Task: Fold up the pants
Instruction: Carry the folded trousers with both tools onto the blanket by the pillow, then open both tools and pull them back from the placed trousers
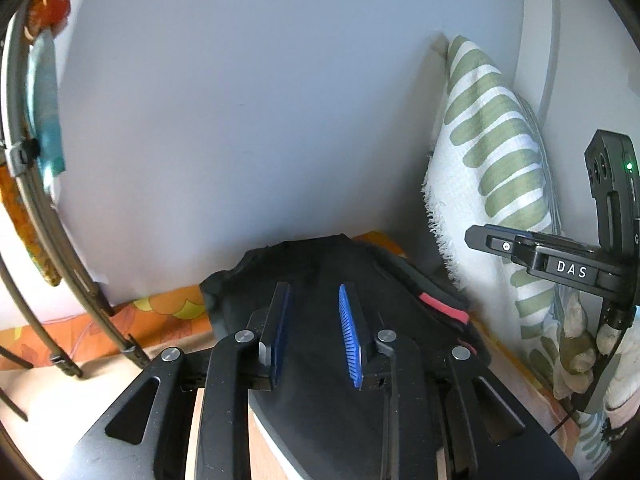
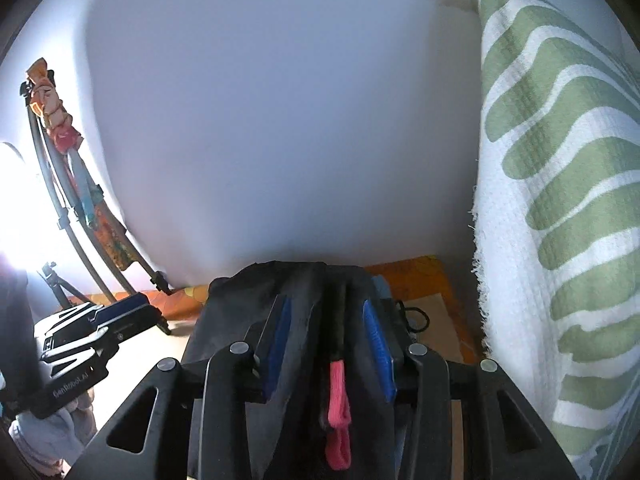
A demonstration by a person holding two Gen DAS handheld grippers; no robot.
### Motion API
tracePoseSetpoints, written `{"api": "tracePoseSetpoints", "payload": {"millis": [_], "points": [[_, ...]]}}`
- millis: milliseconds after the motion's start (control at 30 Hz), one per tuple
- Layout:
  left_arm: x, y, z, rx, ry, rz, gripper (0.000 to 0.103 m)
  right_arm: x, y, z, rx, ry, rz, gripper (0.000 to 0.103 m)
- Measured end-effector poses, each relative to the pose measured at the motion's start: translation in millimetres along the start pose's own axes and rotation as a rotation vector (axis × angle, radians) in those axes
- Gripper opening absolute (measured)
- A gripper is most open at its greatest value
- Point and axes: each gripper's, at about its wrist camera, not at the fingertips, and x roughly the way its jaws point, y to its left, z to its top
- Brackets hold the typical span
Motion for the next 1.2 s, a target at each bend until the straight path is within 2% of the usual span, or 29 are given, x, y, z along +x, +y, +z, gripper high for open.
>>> {"api": "tracePoseSetpoints", "payload": {"millis": [133,233,400,500,767,867,933,1000,1200], "points": [[-23,-4,-2,-0.001,-0.009,-0.009,0.024,-22,7,-10,0.007,-0.007,0.0,0.042],[-47,-7,-6,0.005,-0.024,-0.013,0.036,-40,15,-19,0.002,-0.02,-0.001,0.047],[-87,-10,-16,0.007,-0.04,-0.02,0.036,-73,34,-35,-0.005,-0.047,0.009,0.053],[-117,-11,-24,0.01,-0.058,-0.022,0.045,-92,50,-46,-0.033,-0.067,-0.006,0.058],[-181,-11,-50,0.0,-0.096,-0.029,0.05,-142,94,-74,-0.057,-0.125,-0.043,0.084],[-202,-9,-62,-0.016,-0.101,-0.039,0.051,-160,110,-87,-0.072,-0.153,-0.07,0.088],[-215,-8,-70,-0.021,-0.105,-0.042,0.051,-171,120,-94,-0.084,-0.171,-0.083,0.096],[-226,-9,-78,-0.021,-0.108,-0.04,0.054,-184,131,-104,-0.099,-0.201,-0.105,0.103],[-260,-9,-104,-0.028,-0.124,0.007,0.075,-207,151,-129,-0.095,-0.21,-0.088,0.103]]}}
